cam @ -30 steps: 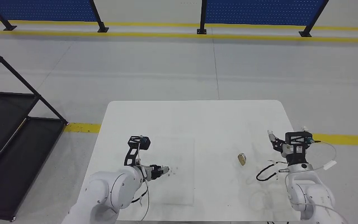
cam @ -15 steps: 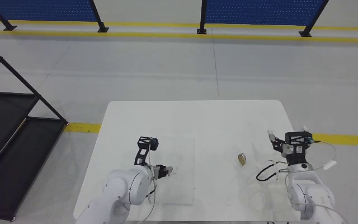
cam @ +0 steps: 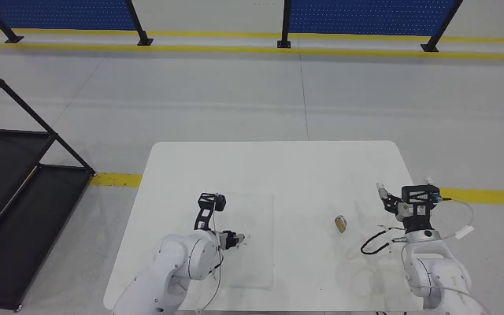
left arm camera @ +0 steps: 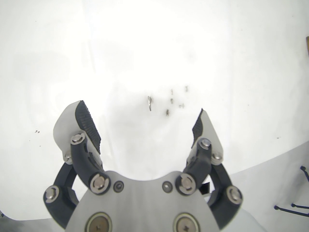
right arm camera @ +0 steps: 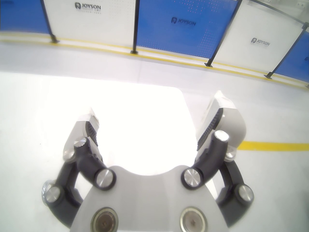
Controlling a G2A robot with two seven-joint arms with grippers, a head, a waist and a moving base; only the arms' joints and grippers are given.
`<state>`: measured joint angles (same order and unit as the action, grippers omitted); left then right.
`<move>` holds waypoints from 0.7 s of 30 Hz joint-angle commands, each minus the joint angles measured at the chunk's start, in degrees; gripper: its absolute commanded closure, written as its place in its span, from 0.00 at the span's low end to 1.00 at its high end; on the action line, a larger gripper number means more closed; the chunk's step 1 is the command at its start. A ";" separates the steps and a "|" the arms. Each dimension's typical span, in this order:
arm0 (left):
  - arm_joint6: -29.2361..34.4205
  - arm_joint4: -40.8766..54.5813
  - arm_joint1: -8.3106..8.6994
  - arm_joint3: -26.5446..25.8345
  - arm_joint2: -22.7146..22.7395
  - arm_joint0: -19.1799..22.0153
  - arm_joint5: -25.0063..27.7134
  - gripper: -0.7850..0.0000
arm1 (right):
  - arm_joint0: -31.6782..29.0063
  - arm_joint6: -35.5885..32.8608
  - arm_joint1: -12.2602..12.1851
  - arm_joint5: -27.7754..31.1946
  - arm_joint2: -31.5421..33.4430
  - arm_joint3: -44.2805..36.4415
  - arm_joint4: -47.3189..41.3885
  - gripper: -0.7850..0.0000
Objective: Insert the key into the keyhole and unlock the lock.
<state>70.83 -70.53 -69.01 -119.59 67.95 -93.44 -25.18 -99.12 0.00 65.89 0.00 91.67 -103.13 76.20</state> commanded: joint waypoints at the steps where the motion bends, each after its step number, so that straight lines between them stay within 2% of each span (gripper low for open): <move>1: -0.53 0.24 -0.08 0.54 -0.05 0.19 0.10 0.22 | 0.00 0.00 0.00 0.00 0.00 0.00 0.00 0.00; 2: -0.72 0.34 -0.11 0.74 -0.04 0.26 0.04 0.29 | 0.00 0.00 0.00 0.00 0.00 0.00 0.00 0.00; 6: -1.10 0.67 -0.22 1.13 -0.12 0.43 0.24 0.40 | 0.00 0.00 0.00 0.00 0.00 0.00 0.00 0.00; 11: -1.29 0.72 -0.36 1.89 -0.38 0.91 0.27 0.42 | 0.00 0.00 0.00 0.00 0.00 0.00 0.00 0.00; 12: -1.30 0.72 -0.40 2.14 -0.46 1.04 0.23 0.47 | 0.00 0.00 0.00 0.00 0.00 0.00 0.00 0.00; 14: -1.36 0.72 -0.48 2.53 -0.66 1.29 0.16 0.50 | 0.00 0.00 0.00 0.00 0.00 0.00 0.00 0.00; 21: -0.63 1.12 -0.67 3.02 -1.07 1.75 0.15 0.56 | 0.00 0.00 0.00 0.00 0.00 0.00 0.00 0.00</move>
<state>70.08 -69.47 -69.66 -116.62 66.87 -91.74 -25.00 -99.12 0.00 65.89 0.00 91.67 -103.13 76.20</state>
